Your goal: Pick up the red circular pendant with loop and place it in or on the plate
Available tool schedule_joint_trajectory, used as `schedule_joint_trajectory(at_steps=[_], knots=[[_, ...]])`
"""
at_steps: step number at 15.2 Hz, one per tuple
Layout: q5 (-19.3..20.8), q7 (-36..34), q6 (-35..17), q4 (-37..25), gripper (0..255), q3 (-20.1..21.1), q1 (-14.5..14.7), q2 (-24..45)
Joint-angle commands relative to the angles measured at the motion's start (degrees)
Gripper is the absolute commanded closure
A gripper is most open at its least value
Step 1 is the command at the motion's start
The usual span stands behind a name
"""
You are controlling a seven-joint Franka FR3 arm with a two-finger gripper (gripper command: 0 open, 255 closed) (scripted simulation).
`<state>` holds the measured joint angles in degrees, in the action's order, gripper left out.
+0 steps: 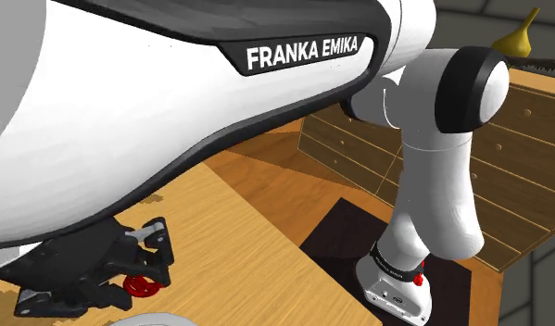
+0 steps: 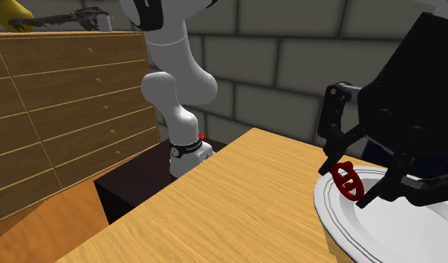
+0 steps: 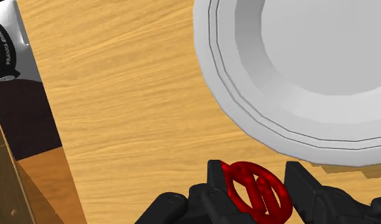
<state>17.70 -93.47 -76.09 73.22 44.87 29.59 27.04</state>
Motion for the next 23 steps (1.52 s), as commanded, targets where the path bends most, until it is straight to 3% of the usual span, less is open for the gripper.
schedule_joint_trajectory(at_steps=[1, 5, 8, 9, 21, 23], knots=[[1.1, -2.7, 1.9, -4.4, 255, 0.0, 3.9, 2.9], [3.6, -7.1, 5.6, -14.2, 255, -0.7, 12.4, 9.2], [6.1, -9.4, 10.0, -25.6, 255, -2.1, 20.6, 15.5], [6.4, -9.5, 10.7, -27.2, 255, -2.4, 21.6, 16.3], [4.7, -11.2, -2.1, -9.5, 255, -1.0, 15.0, 13.1], [4.7, -11.2, -2.1, -9.5, 255, -1.0, 14.9, 13.1]])
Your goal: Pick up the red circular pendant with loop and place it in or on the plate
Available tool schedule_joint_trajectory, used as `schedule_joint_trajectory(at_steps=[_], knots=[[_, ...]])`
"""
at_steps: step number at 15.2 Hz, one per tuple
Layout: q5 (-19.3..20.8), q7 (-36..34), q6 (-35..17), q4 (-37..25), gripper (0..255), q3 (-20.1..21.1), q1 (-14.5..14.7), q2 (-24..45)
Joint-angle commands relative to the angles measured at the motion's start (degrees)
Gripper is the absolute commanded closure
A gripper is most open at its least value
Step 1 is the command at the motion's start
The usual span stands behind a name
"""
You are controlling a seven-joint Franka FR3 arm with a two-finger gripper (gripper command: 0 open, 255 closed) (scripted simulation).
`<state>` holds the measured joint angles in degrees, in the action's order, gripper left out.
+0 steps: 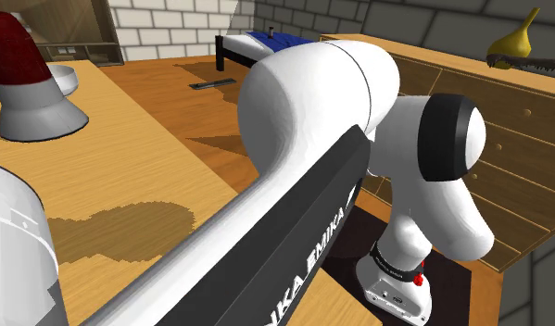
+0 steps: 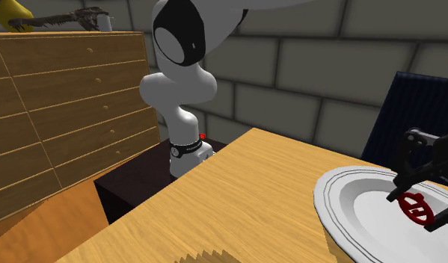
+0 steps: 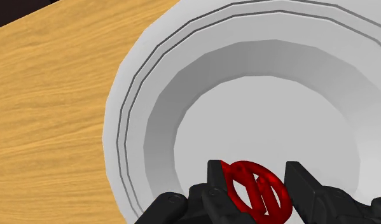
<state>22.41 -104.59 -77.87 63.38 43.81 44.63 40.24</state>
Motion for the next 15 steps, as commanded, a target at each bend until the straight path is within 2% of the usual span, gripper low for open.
schedule_joint_trajectory(at_steps=[1, 6, 7, 12, 15], knots=[[0.0, -0.1, -0.3, 0.4, 255, 0.0, -0.1, -0.1], [0.0, -0.1, -0.3, 0.3, 255, 0.0, -0.1, 0.0], [0.0, -0.1, -0.3, 0.3, 0, 0.0, -0.1, 0.0], [0.0, -0.1, -0.3, 0.3, 0, 0.0, -0.1, 0.0], [2.2, 1.5, 9.1, -15.5, 0, -1.7, 6.4, 4.8]])
